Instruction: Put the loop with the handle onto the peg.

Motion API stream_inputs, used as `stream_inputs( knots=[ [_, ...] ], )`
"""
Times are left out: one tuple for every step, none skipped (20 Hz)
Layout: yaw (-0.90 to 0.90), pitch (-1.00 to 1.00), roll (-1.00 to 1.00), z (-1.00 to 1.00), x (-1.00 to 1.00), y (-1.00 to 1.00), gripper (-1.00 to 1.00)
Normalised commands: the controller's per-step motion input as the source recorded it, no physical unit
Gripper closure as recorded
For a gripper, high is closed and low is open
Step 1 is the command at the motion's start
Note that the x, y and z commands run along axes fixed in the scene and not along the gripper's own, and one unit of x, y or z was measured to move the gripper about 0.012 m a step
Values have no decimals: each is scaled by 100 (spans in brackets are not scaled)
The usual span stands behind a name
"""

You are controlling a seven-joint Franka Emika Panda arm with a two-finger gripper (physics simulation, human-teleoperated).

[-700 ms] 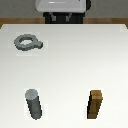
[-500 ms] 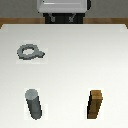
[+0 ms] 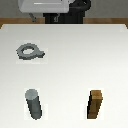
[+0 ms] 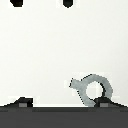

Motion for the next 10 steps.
stream_inputs(
  knots=[
    [0, 0, 0, 0, 0, -100, -100],
    [0, 0, 0, 0, 0, 0, -100],
    [0, 0, 0, 0, 0, 0, -100],
    [15, 0, 0, 0, 0, 0, -100],
    [0, 0, 0, 0, 0, 0, -100],
    [0, 0, 0, 0, 0, 0, -100],
    [100, 0, 0, 0, 0, 0, -100],
    [100, 0, 0, 0, 0, 0, -100],
    [100, 0, 0, 0, 0, 0, -100],
    [100, 0, 0, 0, 0, 0, -100]
  ],
)
